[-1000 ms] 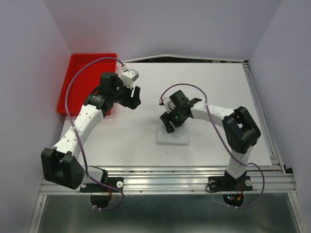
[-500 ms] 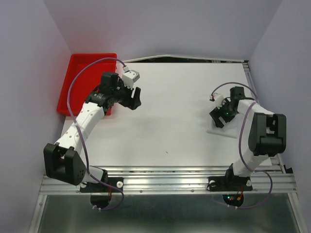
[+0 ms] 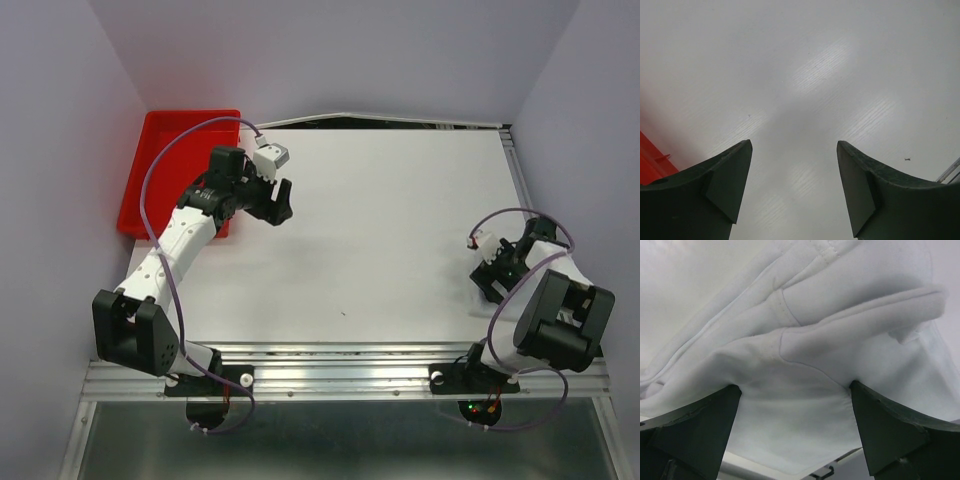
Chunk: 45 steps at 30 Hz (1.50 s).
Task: Fold and stack the skirts
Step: Neatly place the folded skirt to the corner
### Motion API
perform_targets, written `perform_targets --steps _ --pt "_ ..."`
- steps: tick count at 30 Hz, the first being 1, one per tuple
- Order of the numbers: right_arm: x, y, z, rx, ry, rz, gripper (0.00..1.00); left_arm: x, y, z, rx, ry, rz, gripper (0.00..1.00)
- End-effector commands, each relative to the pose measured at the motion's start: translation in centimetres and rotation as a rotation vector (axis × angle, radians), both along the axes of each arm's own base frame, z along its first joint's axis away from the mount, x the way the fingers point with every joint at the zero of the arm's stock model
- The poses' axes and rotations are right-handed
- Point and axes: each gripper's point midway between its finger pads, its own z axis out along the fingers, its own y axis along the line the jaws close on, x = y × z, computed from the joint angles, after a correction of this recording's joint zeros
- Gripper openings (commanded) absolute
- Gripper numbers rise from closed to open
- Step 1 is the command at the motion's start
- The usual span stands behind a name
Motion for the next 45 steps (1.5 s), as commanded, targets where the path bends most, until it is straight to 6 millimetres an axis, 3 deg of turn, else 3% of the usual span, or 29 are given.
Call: perform_targets --steps 1,6,12,15,16,17,19,20,22,27,29,31,32,33,34,36,37,41,42,45 --pt "-10.4 0.5 -3.3 -0.009 0.375 0.111 0.99 0.1 -0.3 2.4 -0.025 -0.057 -0.023 0.8" --pt "-10.1 0.5 -2.5 0.006 0.356 0.08 0.99 0.0 -0.1 3.0 -0.025 -0.076 -0.018 0.82" --pt "-5.7 0.3 1.2 0.067 0.237 0.034 1.0 0.5 -0.2 3.7 -0.028 -0.085 -0.016 0.86" --pt "-2.6 0.1 5.2 0.099 0.148 0.03 1.0 1.0 -0.2 4.8 -0.027 -0.118 -0.014 0.87" --pt "-1.6 0.0 7.5 0.104 0.113 0.033 1.0 1.1 -0.2 5.0 -0.023 -0.124 -0.01 0.88" --pt "-1.0 0.1 8.7 0.116 0.09 0.031 1.0 1.2 -0.2 5.2 -0.024 -0.131 -0.011 0.98" --pt "0.4 1.1 11.2 0.158 0.032 0.047 1.0 1.4 -0.2 5.6 -0.024 -0.145 -0.01 0.98" --pt "1.4 1.1 13.5 0.163 -0.009 0.042 1.0 1.6 -0.2 5.9 -0.025 -0.152 -0.009 0.98" --pt "3.8 2.8 17.3 0.227 -0.109 0.02 1.0 1.8 -0.3 6.2 -0.036 -0.154 -0.003 0.98" --pt "9.2 8.1 21.9 0.487 -0.19 -0.217 1.0 2.5 -0.1 6.5 -0.052 -0.156 0.046 0.98" --pt "11.5 11.7 23.4 0.641 -0.211 -0.309 1.0 2.9 0.0 7.0 -0.069 -0.17 0.07 0.98" --pt "12.1 14.4 23.1 0.71 -0.213 -0.337 1.0 3.2 0.2 6.9 -0.071 -0.182 0.087 0.98" --pt "13.9 15.4 23.6 0.721 -0.296 -0.313 1.0 3.6 0.5 6.9 -0.067 -0.199 0.106 0.98" --pt "13.9 17.9 23.0 0.728 -0.283 -0.317 1.0 3.7 0.6 6.5 -0.063 -0.196 0.116 0.98" --pt "13.1 19.0 21.4 0.73 -0.261 -0.326 1.0 4.0 0.9 5.7 -0.051 -0.189 0.132 0.98" --pt "13.4 21.3 20.4 0.756 -0.274 -0.305 1.0 4.0 1.3 4.7 -0.038 -0.183 0.148 0.98" --pt "13.0 21.9 18.6 0.75 -0.248 -0.306 1.0 3.8 1.6 3.6 -0.026 -0.172 0.152 0.98" --pt "11.3 23.3 15.0 0.717 -0.186 -0.304 1.0 3.2 2.4 1.2 0.004 -0.153 0.174 0.98" --pt "10.9 23.9 14.5 0.708 -0.175 -0.292 1.0 2.7 2.6 0.3 0.009 -0.138 0.177 0.98" --pt "9.7 24.4 13.4 0.695 -0.147 -0.284 1.0 2.2 2.7 0.0 0.007 -0.154 0.17 0.98"
